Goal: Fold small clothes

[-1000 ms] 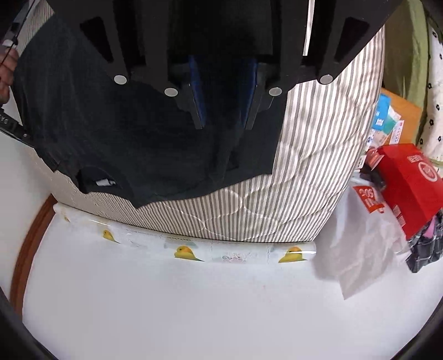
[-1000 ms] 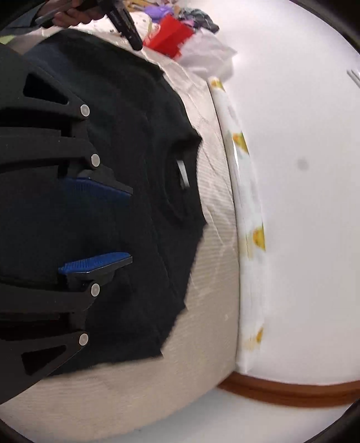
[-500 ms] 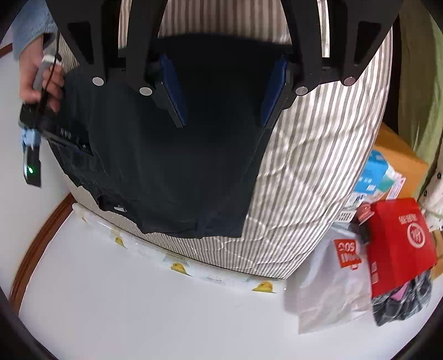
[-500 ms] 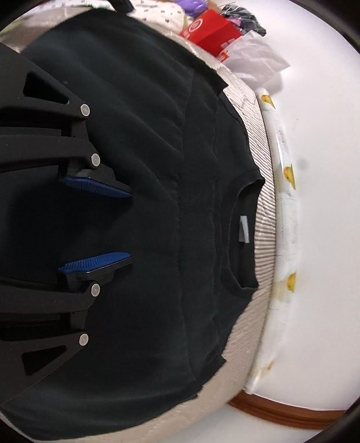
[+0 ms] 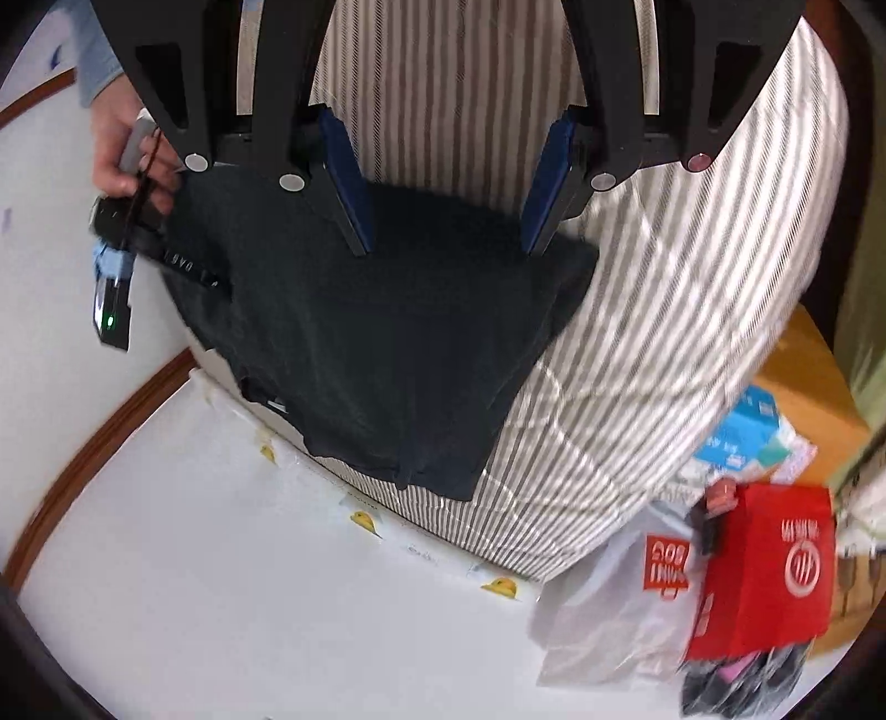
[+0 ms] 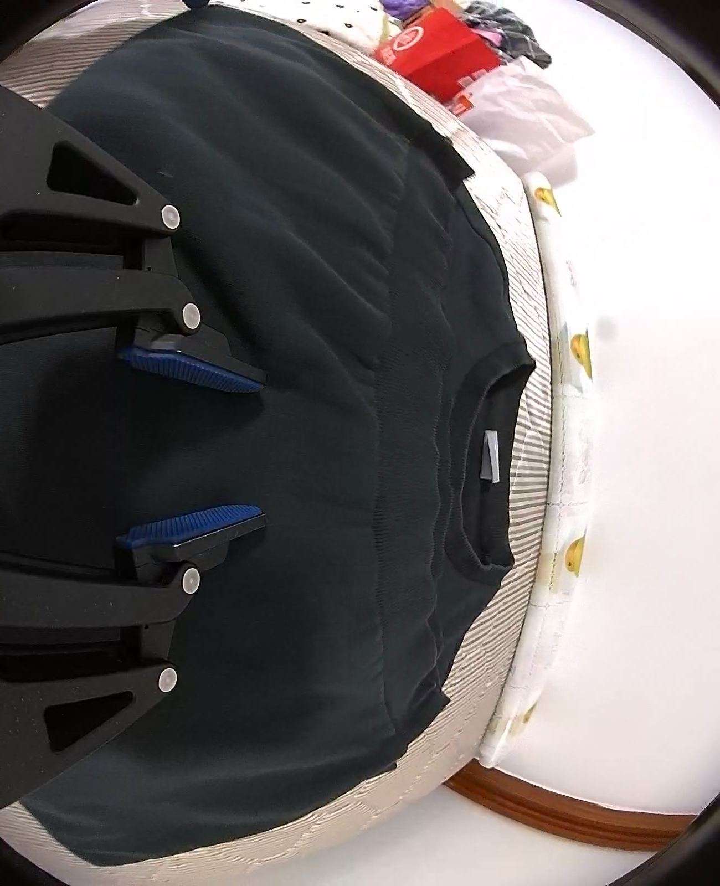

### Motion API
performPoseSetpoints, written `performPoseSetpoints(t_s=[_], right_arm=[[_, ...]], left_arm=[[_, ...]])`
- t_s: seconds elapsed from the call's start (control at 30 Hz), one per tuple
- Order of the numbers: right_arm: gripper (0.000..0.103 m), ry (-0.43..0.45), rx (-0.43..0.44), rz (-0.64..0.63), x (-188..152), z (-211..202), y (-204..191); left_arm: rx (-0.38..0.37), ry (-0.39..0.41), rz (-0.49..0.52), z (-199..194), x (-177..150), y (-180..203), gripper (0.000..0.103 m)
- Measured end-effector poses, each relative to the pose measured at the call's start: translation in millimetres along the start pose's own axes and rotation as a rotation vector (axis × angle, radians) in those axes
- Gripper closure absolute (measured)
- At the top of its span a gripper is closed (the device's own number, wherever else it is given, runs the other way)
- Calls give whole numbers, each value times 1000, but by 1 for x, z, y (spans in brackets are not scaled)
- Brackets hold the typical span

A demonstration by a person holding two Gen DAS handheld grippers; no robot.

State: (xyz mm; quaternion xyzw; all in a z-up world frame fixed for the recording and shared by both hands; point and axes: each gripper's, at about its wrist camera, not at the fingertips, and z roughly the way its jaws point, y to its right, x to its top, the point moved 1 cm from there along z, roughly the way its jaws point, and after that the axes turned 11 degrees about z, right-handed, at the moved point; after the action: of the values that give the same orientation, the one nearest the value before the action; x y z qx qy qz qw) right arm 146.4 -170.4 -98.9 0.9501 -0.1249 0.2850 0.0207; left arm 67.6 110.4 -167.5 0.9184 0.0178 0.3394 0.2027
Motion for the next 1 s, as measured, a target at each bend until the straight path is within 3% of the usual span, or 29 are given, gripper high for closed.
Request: performPoseSetpoints(t_s=[0.27, 0.67, 0.87, 1.0], right_arm=[[60, 9, 19, 8, -28, -15, 3], [60, 36, 20, 18, -57, -34, 7], [60, 42, 28, 9, -70, -48, 10], [59, 23, 61, 84, -63, -43, 19]], left_arm=[[-66, -1, -121, 16, -15, -16, 48], [-136, 78, -185, 36, -6, -14, 41], [-112, 92, -186, 44, 2, -10, 42], [-50, 83, -159, 45, 6, -1, 45]])
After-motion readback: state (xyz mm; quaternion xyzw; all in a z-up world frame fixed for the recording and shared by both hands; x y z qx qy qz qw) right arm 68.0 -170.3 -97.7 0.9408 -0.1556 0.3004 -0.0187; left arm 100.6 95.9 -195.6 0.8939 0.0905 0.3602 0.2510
